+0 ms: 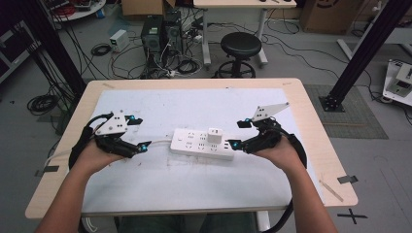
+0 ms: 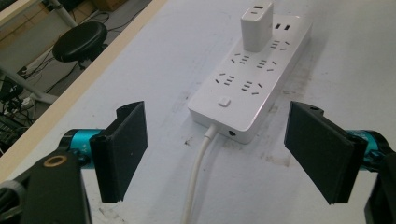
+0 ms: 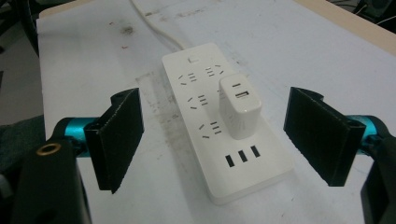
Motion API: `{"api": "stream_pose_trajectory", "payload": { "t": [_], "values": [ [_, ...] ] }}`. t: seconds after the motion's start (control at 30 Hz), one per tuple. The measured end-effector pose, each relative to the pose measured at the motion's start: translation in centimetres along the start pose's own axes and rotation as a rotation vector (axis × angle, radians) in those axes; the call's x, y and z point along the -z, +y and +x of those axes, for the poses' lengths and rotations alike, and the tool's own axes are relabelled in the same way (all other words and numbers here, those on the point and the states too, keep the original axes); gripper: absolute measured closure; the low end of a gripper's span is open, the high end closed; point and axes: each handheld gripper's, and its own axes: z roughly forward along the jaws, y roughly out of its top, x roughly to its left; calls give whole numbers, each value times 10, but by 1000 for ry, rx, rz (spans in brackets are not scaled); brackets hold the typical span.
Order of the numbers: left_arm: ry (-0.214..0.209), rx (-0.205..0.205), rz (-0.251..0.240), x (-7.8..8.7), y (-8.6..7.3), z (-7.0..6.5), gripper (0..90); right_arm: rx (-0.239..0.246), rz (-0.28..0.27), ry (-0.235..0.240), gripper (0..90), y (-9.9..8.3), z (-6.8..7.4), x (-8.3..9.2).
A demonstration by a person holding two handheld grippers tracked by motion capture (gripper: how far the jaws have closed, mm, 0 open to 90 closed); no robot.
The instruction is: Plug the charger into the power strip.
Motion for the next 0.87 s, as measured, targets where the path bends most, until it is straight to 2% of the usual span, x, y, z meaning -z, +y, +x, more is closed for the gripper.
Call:
{"api": "stream_pose_trajectory", "payload": {
  "t": [0.2, 0.87],
  "values": [
    [4, 5, -20, 3, -3, 0, 215, -15, -4, -1, 206, -1, -1, 0],
    [11, 27, -12, 1, -9, 3, 214, -19, -10, -24, 207, 0, -6, 1]
  ]
}}
